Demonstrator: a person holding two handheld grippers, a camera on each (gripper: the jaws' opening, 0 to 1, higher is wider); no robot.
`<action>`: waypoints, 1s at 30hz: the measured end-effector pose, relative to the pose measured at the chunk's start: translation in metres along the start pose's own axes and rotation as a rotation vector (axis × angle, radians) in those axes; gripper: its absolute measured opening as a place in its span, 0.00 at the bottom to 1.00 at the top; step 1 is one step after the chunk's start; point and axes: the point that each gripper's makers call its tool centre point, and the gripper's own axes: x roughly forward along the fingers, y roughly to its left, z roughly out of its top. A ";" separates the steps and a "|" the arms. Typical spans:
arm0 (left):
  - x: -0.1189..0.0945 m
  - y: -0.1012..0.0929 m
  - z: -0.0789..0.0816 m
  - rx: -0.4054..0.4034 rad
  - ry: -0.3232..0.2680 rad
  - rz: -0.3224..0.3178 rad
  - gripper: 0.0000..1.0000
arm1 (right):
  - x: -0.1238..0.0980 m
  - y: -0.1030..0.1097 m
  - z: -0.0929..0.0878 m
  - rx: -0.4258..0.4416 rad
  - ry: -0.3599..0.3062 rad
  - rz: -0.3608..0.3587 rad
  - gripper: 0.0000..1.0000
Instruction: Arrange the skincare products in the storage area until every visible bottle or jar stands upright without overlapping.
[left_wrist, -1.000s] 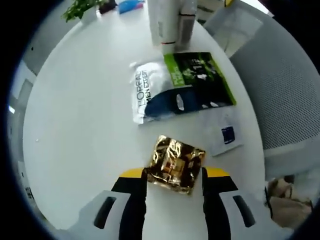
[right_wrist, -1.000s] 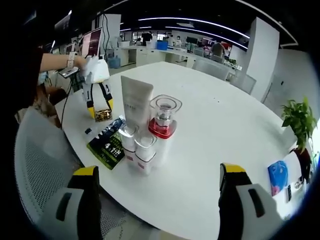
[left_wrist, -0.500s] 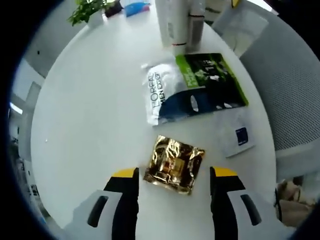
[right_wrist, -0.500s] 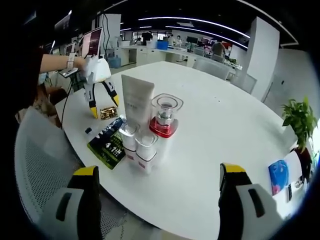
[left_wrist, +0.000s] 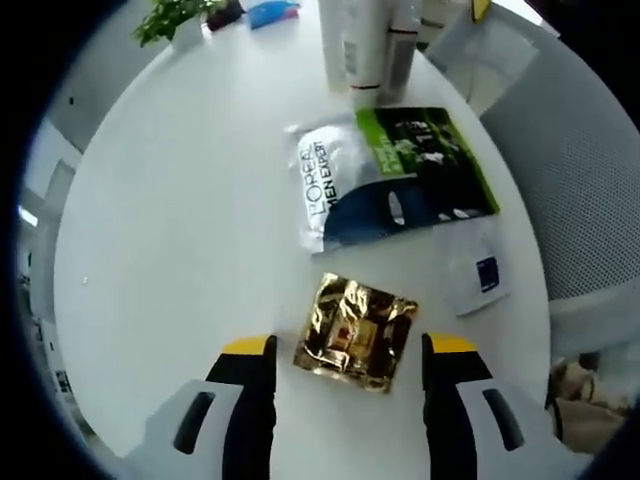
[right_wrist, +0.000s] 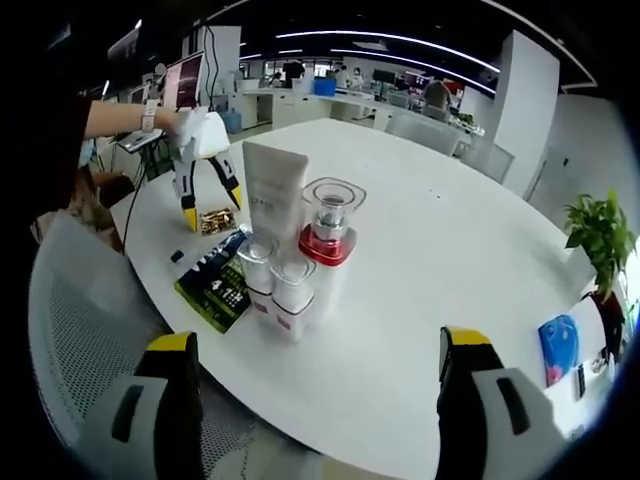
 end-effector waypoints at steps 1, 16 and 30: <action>0.000 0.000 0.000 -0.002 -0.002 0.001 0.54 | 0.000 0.000 0.000 0.000 0.000 0.000 1.00; -0.002 -0.001 0.005 -0.143 -0.007 0.040 0.38 | 0.001 0.002 0.002 -0.012 -0.006 0.011 1.00; 0.002 -0.013 0.013 -0.244 0.004 0.069 0.38 | 0.001 0.004 0.006 -0.027 -0.016 0.019 1.00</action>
